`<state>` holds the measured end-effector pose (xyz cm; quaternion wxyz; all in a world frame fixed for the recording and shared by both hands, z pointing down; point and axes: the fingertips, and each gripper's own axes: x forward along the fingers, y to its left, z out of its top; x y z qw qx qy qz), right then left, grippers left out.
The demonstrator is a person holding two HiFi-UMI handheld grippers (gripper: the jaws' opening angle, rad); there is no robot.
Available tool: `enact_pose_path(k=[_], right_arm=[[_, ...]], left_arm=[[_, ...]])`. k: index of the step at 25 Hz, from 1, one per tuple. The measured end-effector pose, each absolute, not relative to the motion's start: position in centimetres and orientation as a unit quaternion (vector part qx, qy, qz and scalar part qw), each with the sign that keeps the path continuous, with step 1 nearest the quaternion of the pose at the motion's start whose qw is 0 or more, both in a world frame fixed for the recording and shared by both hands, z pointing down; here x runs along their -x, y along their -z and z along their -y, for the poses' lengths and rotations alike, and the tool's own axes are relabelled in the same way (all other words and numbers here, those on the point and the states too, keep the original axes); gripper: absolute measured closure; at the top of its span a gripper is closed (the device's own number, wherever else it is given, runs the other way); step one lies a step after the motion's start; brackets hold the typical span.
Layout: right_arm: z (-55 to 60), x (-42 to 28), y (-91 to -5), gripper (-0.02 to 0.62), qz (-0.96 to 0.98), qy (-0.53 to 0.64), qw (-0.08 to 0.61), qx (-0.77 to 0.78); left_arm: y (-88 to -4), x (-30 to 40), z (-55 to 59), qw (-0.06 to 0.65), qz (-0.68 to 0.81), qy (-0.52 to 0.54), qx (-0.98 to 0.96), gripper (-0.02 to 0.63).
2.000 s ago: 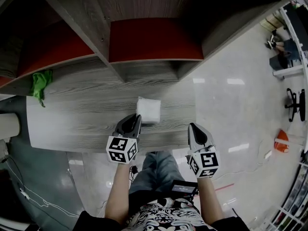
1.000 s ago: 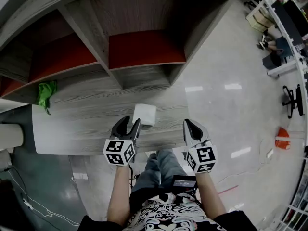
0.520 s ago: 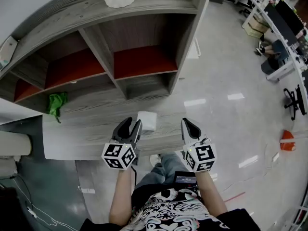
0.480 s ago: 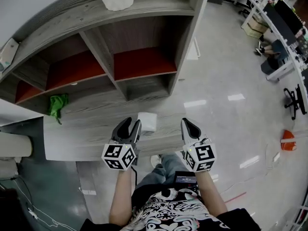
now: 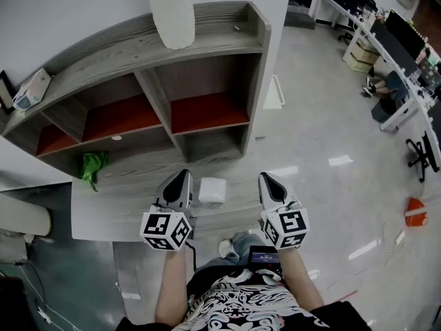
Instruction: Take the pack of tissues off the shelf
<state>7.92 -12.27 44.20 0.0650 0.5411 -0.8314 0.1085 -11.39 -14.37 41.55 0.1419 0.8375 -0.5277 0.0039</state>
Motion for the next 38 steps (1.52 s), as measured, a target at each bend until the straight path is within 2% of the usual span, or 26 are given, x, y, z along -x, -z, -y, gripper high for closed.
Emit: enact_pose_path(k=[6, 23, 38], right_arm=[[12.8, -8.3, -43.0, 0.591, 0.832, -0.096, 0.057, -0.543], [12.5, -7.9, -42.8, 0.591, 0.840, -0.086, 0.066, -0.532], [12.5, -8.3, -43.4, 0.591, 0.842, -0.089, 0.079, -0.527]], left_arm=[[-40.3, 10.8, 14.3, 0.124, 0.522, -0.010, -0.844, 0.598], [-40.0, 11.5, 14.4, 0.151, 0.520, 0.018, -0.841, 0.598], [-42.5, 10.9, 14.2, 0.174, 0.508, -0.003, -0.843, 0.598]])
